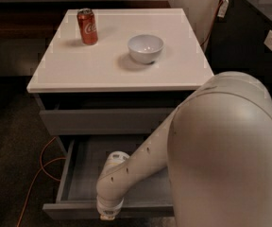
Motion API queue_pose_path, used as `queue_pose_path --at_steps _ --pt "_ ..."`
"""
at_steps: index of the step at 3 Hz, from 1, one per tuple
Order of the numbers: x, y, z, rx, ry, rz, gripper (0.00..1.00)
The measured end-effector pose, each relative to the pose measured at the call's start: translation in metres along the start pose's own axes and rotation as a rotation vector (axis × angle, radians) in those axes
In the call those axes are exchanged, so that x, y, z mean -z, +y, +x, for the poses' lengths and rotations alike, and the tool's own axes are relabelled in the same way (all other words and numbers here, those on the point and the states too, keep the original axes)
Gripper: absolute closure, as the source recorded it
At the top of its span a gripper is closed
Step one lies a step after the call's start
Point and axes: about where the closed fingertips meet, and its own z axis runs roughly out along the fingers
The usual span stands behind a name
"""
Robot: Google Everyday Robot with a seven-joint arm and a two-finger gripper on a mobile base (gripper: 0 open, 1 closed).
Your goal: Close middle drawer
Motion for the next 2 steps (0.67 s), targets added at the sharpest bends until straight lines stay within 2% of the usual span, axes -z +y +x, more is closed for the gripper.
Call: queue_pose_path --at_steps 1,2 --pt "-0.002 -0.006 0.004 -0.028 0.025 0.031 1.00" --pt "-0.001 -0.021 0.016 -0.061 -0.008 0.076 1.00"
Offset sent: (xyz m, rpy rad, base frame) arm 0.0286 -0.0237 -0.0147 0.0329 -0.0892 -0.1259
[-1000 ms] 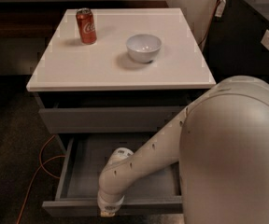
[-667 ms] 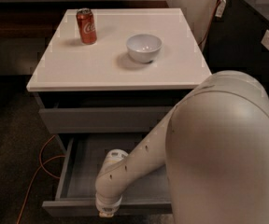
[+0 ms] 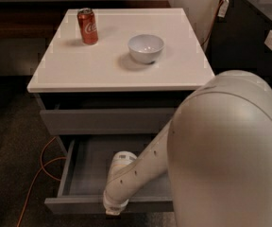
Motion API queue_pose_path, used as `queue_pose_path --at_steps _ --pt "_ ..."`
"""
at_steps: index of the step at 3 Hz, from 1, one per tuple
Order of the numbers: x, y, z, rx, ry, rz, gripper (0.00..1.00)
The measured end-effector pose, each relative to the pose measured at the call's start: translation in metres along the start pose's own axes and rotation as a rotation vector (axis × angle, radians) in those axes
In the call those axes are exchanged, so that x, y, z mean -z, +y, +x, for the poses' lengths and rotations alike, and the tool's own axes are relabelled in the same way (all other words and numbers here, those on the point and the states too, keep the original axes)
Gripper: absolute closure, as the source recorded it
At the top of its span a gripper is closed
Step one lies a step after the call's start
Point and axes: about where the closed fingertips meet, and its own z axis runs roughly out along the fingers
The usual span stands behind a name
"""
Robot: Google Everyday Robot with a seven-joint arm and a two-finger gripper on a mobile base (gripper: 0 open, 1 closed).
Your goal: Close middle drawer
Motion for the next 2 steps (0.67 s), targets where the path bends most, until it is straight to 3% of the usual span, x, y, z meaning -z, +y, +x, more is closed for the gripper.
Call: queue_pose_path --at_steps 2 --pt "0.002 -0.035 0.016 -0.013 -0.072 0.072 1.00"
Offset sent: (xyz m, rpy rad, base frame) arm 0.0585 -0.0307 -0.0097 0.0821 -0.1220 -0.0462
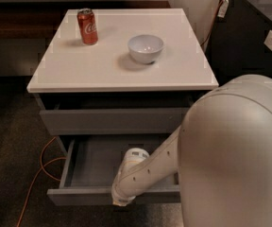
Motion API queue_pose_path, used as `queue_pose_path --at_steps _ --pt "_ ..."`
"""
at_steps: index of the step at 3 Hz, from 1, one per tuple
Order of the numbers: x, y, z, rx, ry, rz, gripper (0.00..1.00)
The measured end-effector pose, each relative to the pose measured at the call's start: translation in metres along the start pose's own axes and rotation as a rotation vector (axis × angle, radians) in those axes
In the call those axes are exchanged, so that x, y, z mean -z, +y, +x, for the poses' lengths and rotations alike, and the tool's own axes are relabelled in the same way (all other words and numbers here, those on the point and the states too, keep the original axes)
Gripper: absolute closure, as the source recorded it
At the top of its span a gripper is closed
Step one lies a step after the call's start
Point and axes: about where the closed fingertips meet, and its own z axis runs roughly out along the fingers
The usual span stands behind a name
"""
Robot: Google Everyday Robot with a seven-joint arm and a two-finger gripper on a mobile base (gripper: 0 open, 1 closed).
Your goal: Close middle drawer
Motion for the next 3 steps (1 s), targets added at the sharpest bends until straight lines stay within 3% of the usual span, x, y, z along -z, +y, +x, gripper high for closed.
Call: queue_pose_path --at_steps 3 --pt "-0.005 -0.070 0.016 -0.014 0.007 0.122 1.00"
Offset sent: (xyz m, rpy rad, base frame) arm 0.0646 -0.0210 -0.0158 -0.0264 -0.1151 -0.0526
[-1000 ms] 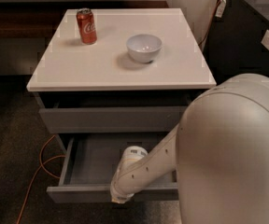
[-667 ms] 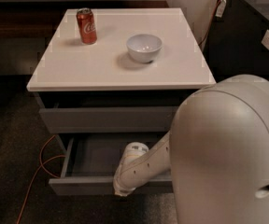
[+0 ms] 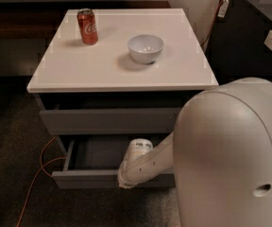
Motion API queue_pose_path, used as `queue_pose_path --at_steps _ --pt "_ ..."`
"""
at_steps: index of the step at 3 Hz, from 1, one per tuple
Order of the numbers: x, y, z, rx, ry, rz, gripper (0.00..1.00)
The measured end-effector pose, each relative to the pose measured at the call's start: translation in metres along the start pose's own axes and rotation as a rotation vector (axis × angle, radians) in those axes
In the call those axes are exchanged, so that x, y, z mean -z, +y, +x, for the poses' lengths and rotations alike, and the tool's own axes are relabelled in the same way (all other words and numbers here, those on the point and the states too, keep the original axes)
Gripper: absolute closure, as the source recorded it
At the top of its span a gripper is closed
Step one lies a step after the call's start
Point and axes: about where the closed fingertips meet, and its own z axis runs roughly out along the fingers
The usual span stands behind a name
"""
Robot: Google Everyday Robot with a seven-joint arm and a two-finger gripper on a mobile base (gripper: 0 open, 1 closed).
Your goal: Close middle drawer
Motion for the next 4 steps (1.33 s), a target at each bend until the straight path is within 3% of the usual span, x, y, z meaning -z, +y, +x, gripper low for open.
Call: queue_pose_path --at_steps 2,4 --pt "-0.018 -0.044 -0.018 0.018 -0.045 0.057 1.00" --pt "-0.032 -0.072 -0.033 0.013 -0.077 0.085 1.00"
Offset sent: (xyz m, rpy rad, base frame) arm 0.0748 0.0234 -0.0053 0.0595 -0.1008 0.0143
